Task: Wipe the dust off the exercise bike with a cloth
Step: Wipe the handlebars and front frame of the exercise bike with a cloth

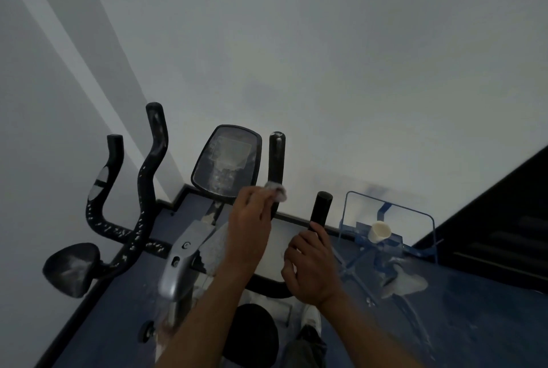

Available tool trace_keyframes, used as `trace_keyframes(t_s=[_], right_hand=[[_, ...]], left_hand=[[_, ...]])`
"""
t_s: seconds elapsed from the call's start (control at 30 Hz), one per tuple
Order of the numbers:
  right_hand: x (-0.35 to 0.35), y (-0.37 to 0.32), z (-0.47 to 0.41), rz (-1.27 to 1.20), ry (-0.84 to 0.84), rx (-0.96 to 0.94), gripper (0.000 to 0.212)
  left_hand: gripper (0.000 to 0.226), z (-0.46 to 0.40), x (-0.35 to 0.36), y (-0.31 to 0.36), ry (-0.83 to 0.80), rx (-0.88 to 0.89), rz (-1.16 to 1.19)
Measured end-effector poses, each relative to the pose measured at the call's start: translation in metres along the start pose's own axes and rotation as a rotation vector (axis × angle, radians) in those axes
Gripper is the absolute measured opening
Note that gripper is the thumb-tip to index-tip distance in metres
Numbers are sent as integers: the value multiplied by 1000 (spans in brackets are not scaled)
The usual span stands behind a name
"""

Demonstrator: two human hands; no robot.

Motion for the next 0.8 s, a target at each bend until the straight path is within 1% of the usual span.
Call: trace_keyframes(t_s=[0.07,0.13,0.23,0.3,0.33,0.37,0.43,0.47,0.53,0.6,0.63,0.7,0.77,0.8], right_hand=[[0,1,1,-5,4,-6,13],[1,1,1,-9,11,-7,13],[2,1,1,-6,14,-13,12],[1,1,1,2,6,-12,12],[1,1,0,3,2,-9,12],[0,1,0,2,2,-6,13],[0,1,0,0,5,-3,14],[0,0,1,1,5,-6,14],[0,0,0,1,2,-8,14],[0,0,1,6,-5,1,14],[0,0,1,9,-6,4,14],[0,0,0,5,-3,4,13],[0,0,1,-2,5,4,13],[-1,-1,1,-4,7,3,13]], left_hand=[[15,-18,1,8,28,-66,86],[15,-28,4,9,-10,-97,129],[10,-25,4,-14,-110,-309,152],[11,-22,2,-25,-138,-380,171],[6,-26,2,-27,-120,-400,200],[3,-32,3,-25,-79,-414,240],[8,-46,4,-14,20,-395,298],[8,-50,6,-6,38,-373,317],[8,-47,13,-2,-10,-357,305],[9,-37,17,-11,-59,-403,297],[9,-36,16,-14,-50,-427,297],[8,-46,9,-4,21,-439,323],[8,-60,1,17,99,-389,358],[9,-64,1,23,101,-362,367]])
Point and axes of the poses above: each hand's wrist, its own z-axis away from the middle knuckle, its own x-axis out of the palm, y = z × x, the point moved 2 cm from there along -z, towards the middle knuckle, and after that the axes turned 11 degrees about -x, right-handed, at the moved point
